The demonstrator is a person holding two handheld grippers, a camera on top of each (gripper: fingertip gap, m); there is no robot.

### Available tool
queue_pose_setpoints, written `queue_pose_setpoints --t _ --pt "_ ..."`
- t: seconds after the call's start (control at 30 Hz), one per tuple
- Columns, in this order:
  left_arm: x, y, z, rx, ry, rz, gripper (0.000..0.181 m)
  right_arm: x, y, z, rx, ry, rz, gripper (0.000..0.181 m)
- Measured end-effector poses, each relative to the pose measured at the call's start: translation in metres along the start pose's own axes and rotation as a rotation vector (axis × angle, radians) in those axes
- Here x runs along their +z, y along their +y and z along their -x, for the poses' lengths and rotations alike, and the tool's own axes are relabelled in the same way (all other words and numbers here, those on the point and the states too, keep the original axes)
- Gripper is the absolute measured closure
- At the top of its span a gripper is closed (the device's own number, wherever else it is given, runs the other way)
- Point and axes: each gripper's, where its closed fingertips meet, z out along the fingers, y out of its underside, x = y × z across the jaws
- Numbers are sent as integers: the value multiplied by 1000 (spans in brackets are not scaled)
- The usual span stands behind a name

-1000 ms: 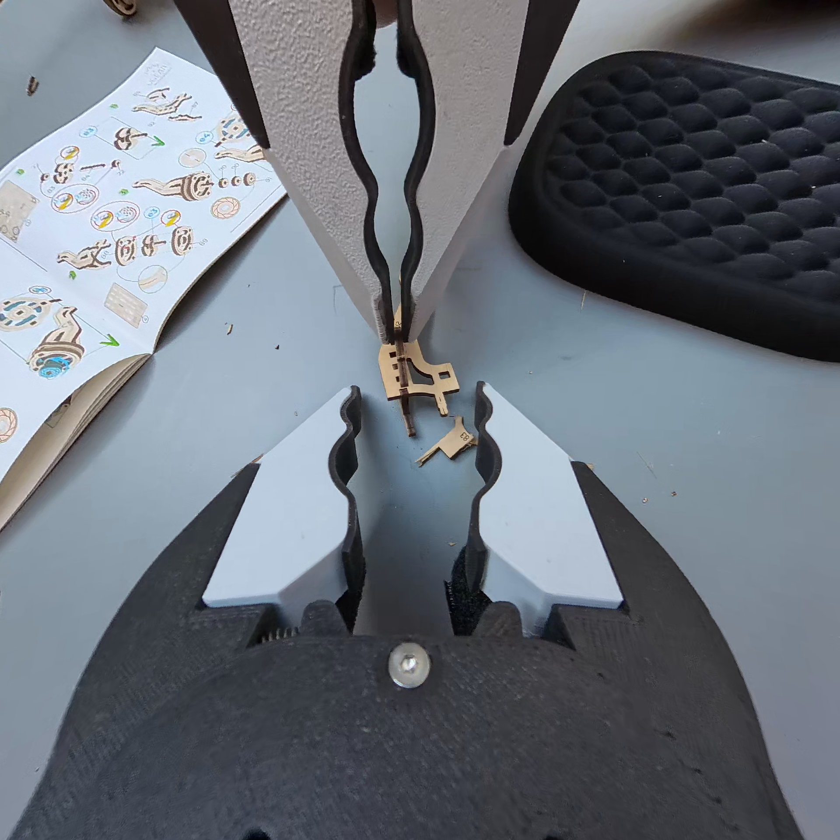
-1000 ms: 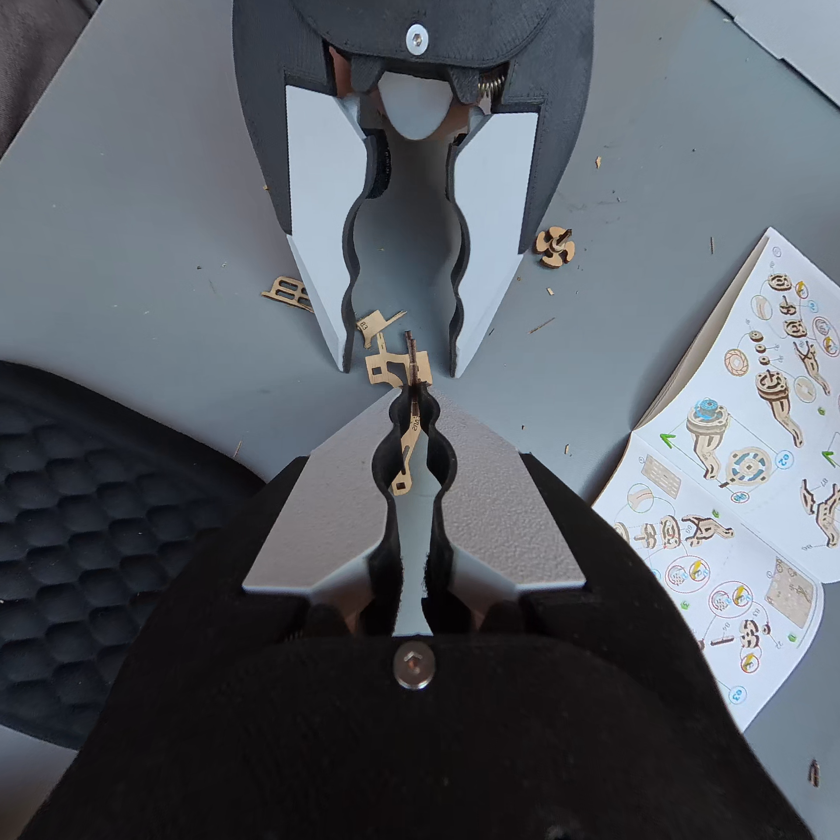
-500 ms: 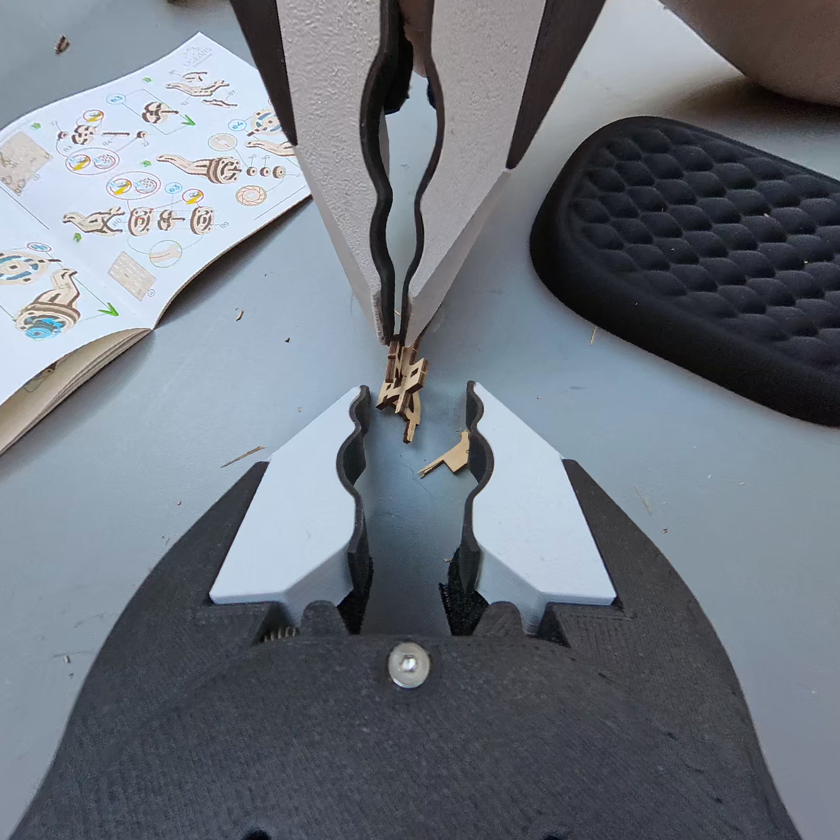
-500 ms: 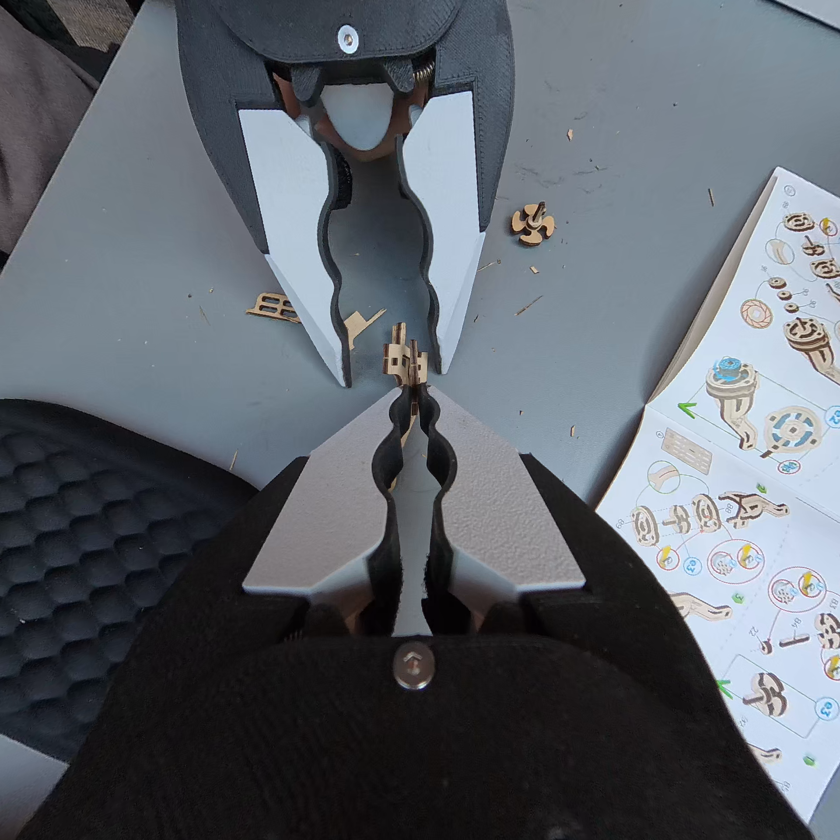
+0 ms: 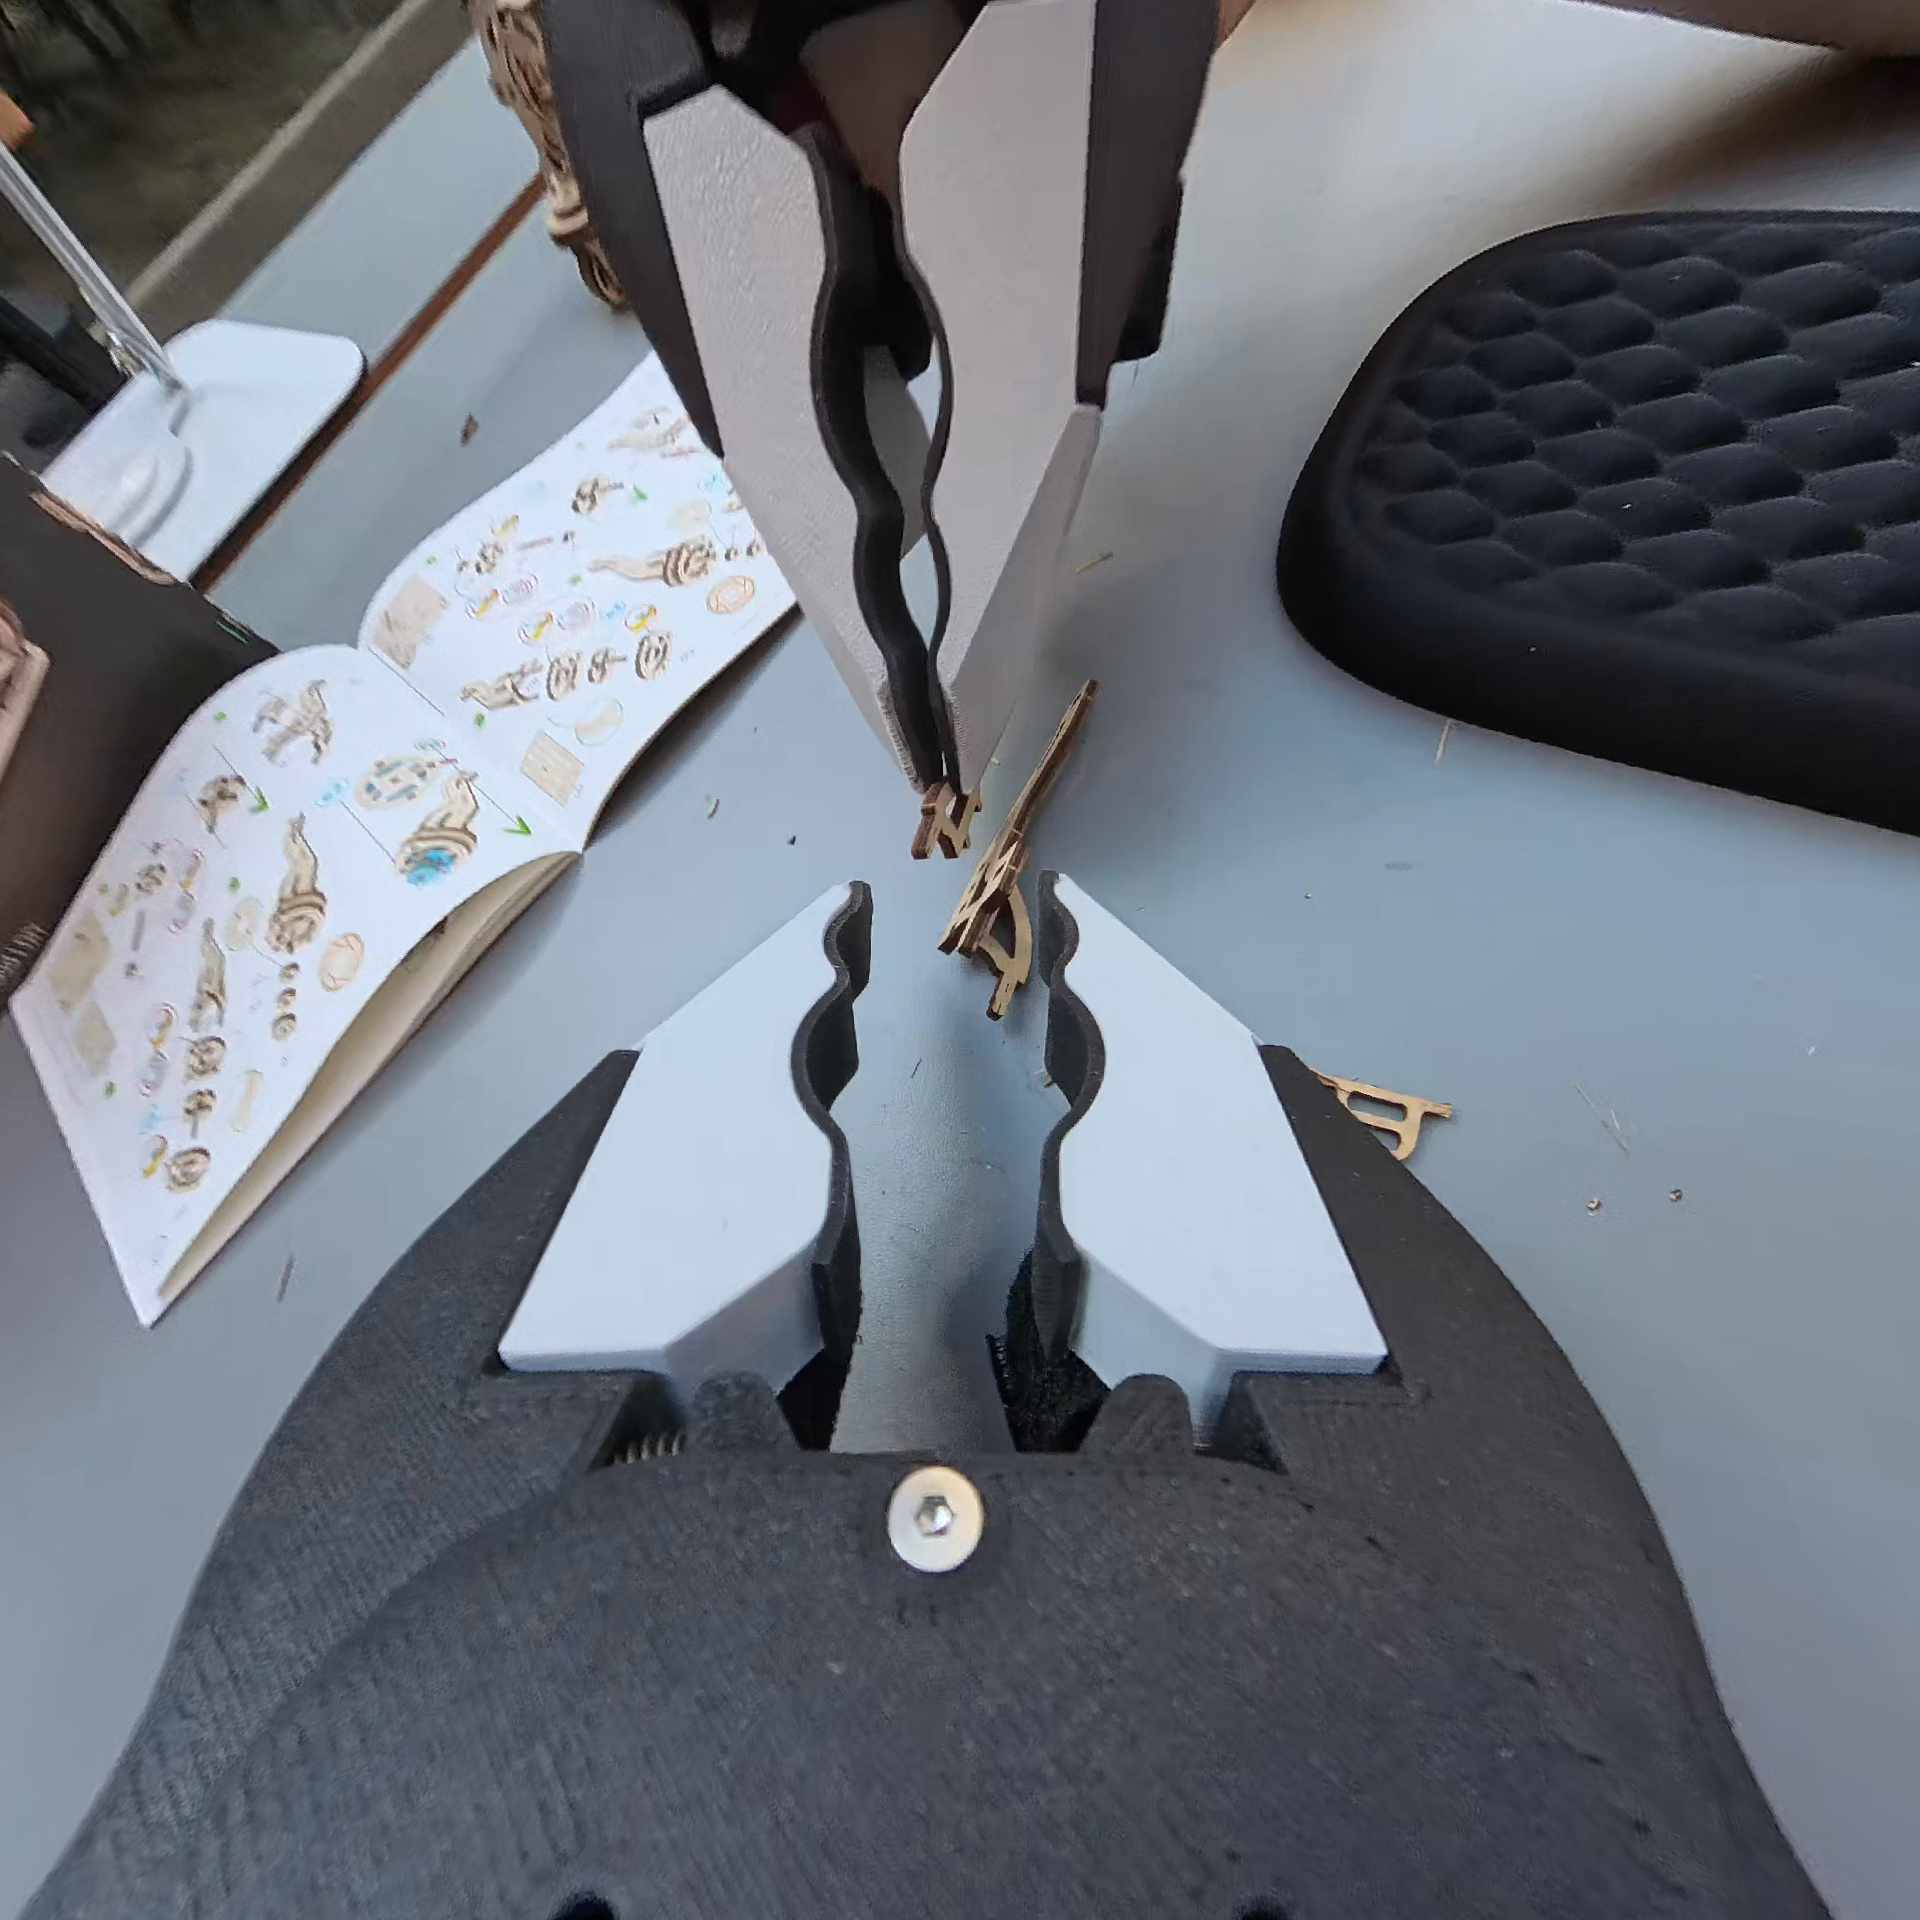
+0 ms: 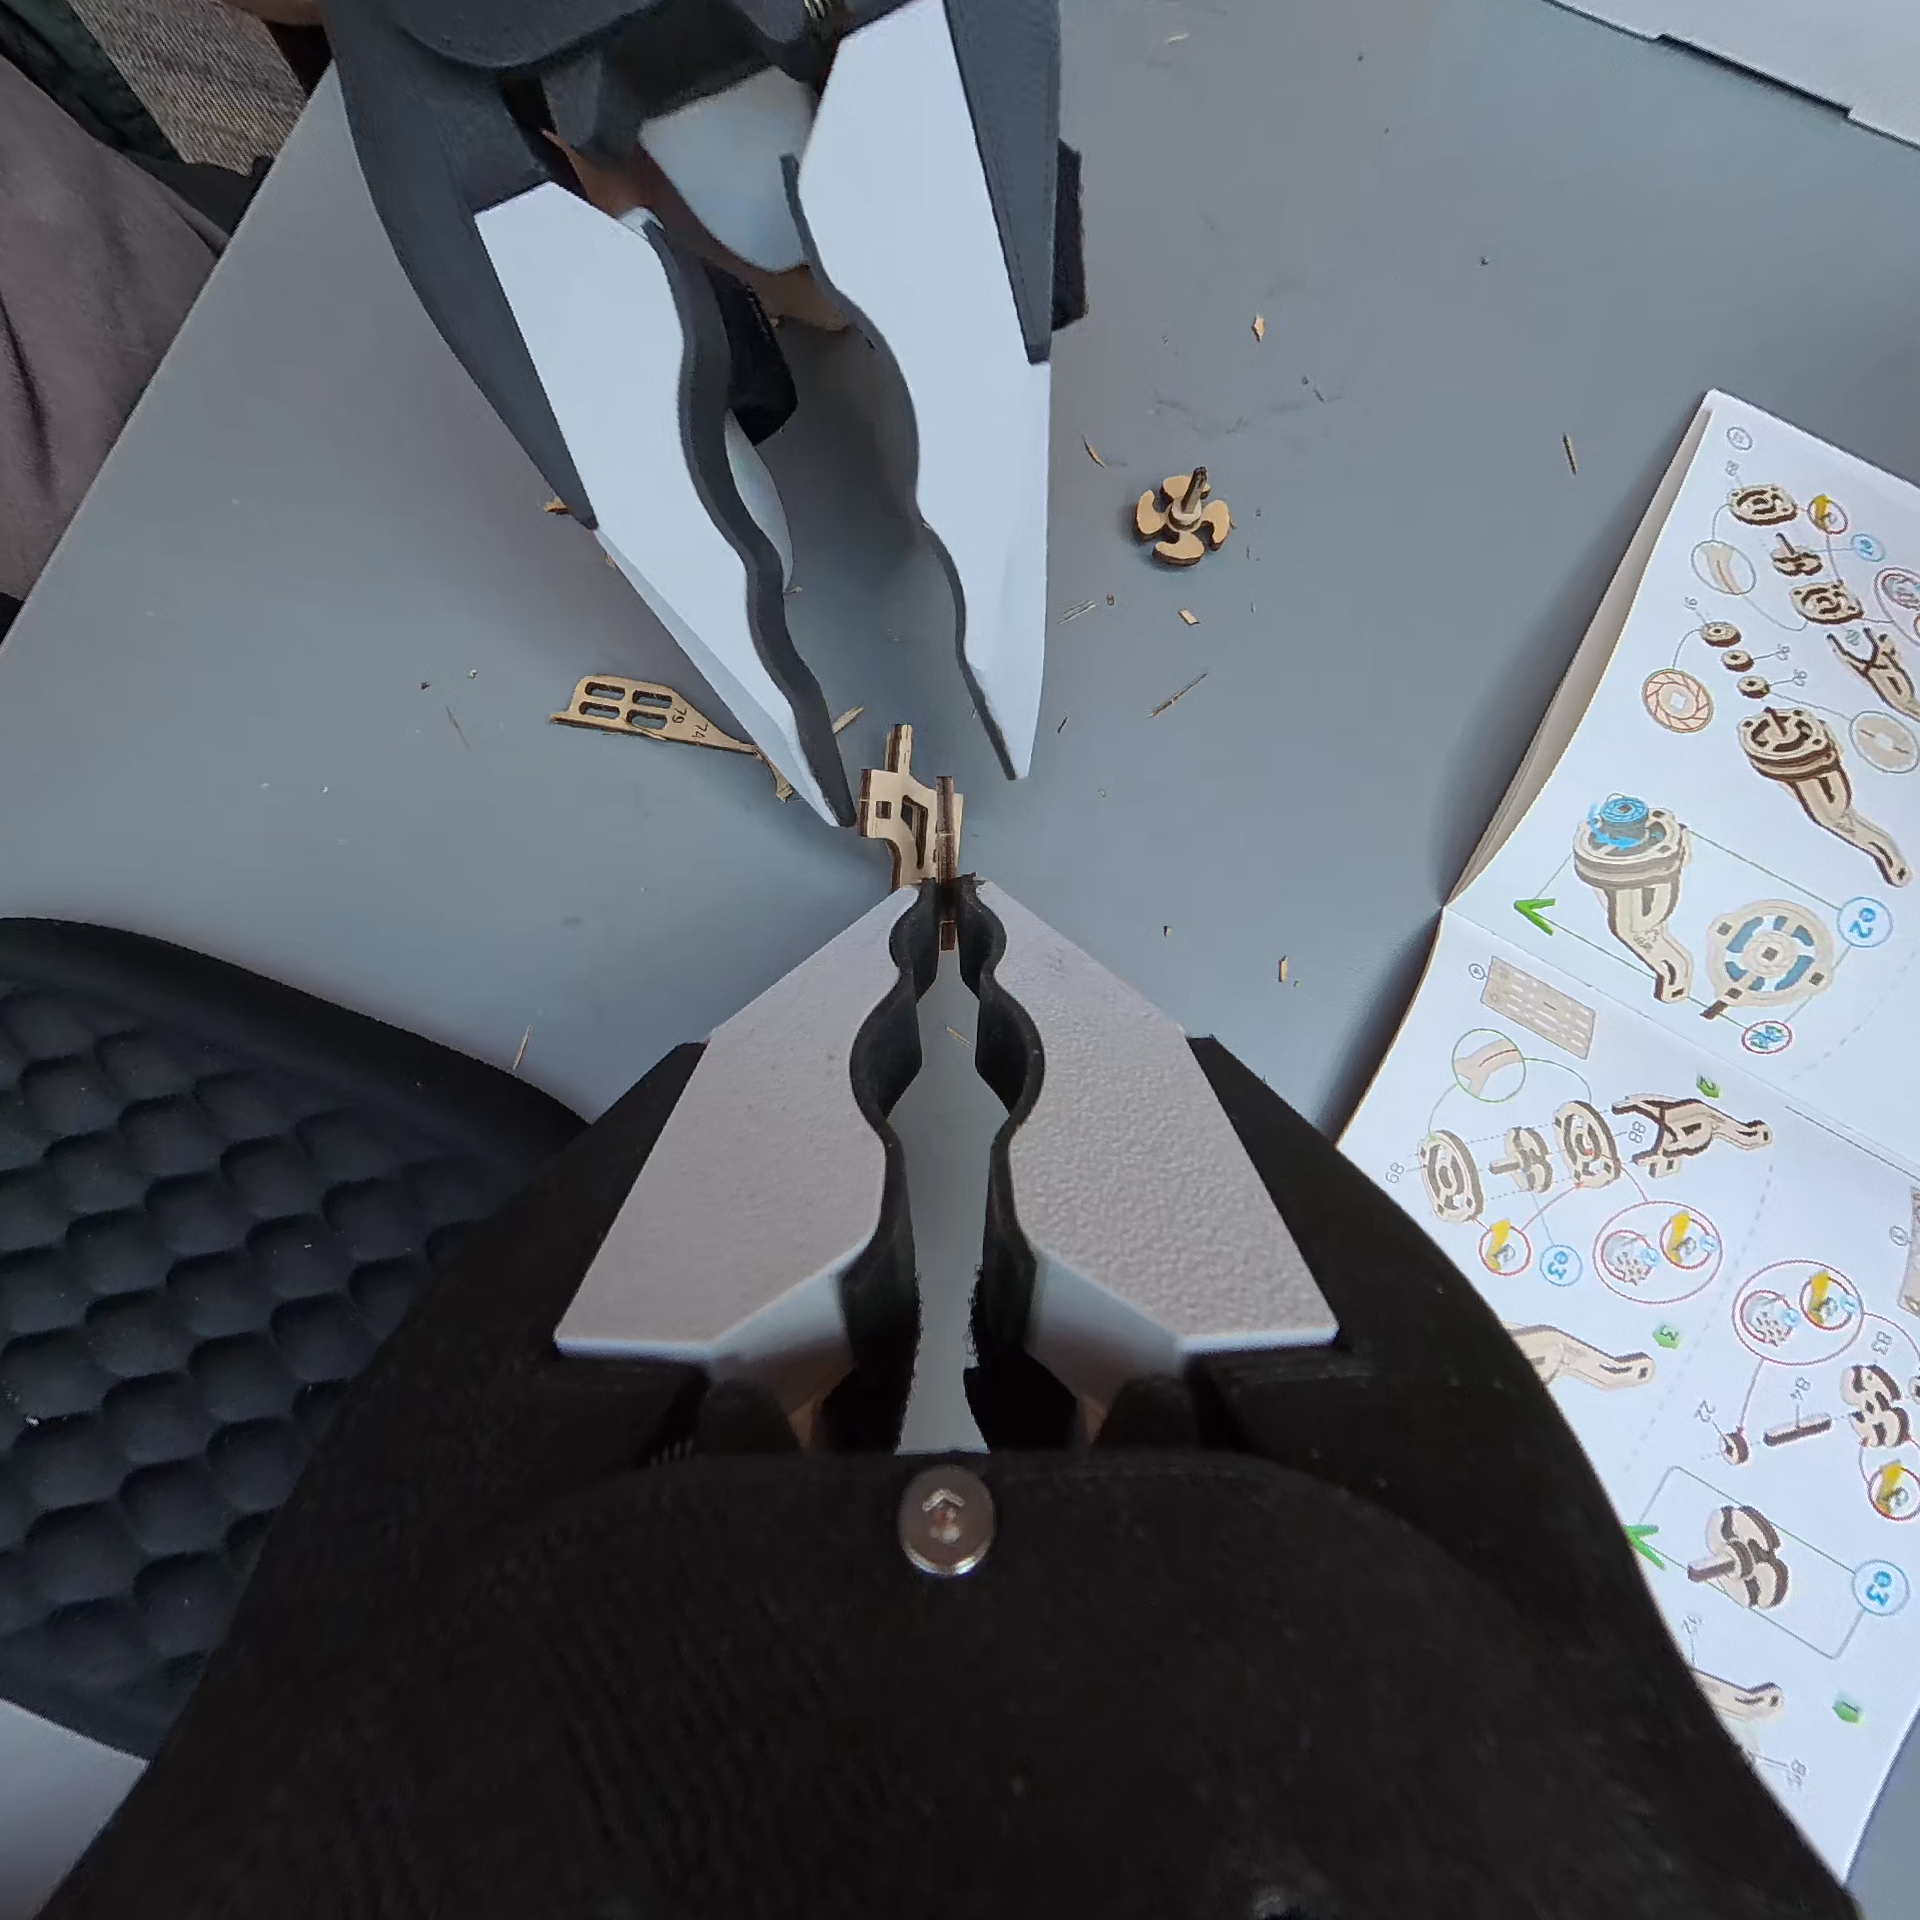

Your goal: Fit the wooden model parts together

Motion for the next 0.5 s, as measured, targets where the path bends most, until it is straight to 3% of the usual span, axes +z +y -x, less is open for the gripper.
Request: queue_pose_setpoints --t 0.03,0.27,0.5 --pt "-3 -3 -1 52 -13 -21 152 -1 1 -1 3 0 -3 179" --pt "-7 -3 -1 423 -111 -9 161 -11 3 -7 52 -5 -46 179" --pt "8 5 -4 612 -118 95 171 -12 3 -8 146 -57 -77 179"
